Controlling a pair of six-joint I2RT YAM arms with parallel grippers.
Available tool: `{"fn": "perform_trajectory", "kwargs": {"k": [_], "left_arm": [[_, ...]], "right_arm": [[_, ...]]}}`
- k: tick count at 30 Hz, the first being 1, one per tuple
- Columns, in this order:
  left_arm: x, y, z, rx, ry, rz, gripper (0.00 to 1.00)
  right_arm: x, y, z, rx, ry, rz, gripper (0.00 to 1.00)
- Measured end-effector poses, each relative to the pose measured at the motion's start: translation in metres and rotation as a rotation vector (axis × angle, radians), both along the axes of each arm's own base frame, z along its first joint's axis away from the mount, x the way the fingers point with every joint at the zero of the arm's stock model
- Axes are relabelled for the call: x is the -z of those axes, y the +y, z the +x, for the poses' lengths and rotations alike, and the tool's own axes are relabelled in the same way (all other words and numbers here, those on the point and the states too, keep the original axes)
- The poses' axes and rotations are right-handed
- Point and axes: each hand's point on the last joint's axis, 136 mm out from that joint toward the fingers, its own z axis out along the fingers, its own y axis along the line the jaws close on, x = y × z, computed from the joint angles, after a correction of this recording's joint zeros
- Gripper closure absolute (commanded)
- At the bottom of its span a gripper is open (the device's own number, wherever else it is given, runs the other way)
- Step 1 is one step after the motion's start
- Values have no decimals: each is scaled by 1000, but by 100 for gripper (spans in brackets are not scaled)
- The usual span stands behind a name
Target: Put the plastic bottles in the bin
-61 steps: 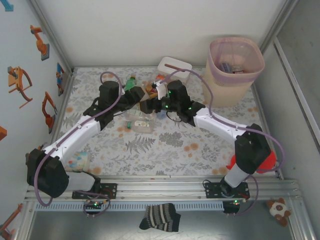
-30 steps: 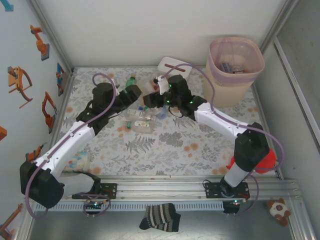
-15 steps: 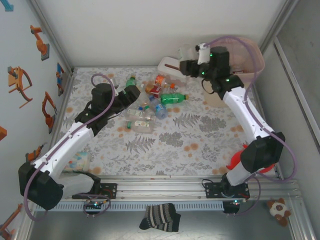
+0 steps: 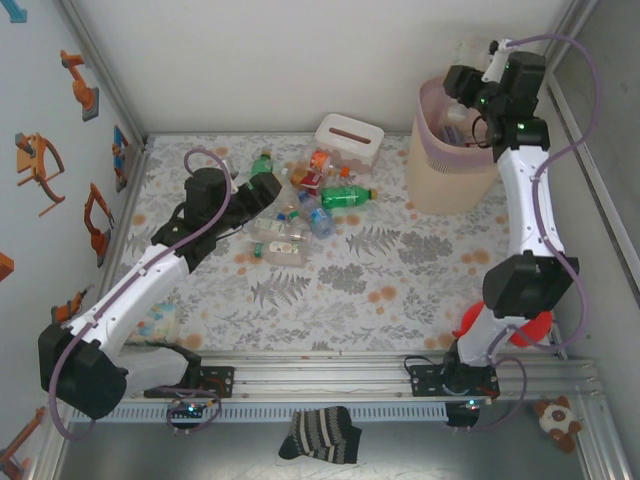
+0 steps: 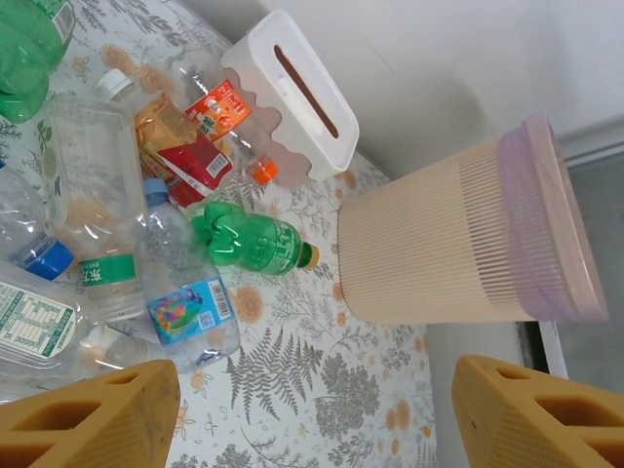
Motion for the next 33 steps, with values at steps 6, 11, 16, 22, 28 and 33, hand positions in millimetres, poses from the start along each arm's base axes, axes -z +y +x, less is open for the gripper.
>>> {"fn": "perform_trajectory", "kwargs": {"k": [6, 11, 16, 22, 28, 33], "left_arm": [[4, -1, 2, -1, 8, 0, 27], [9, -1, 2, -2, 16, 1, 27], [19, 3, -2, -12, 32, 14, 26], [19, 4, -3, -17, 34, 10, 26], [20, 4, -3, -17, 35, 10, 26], [22, 6, -6, -18, 48, 18, 26]], "right_arm": [[50, -39, 26, 269, 101, 187, 46], [88, -72, 37, 544, 166, 372, 47], [119, -93, 47, 729, 181, 504, 46], [131, -84, 73, 785, 158, 581, 46], [144, -75, 76, 871, 153, 633, 43], [154, -69, 86, 910, 139, 667, 36]]}}
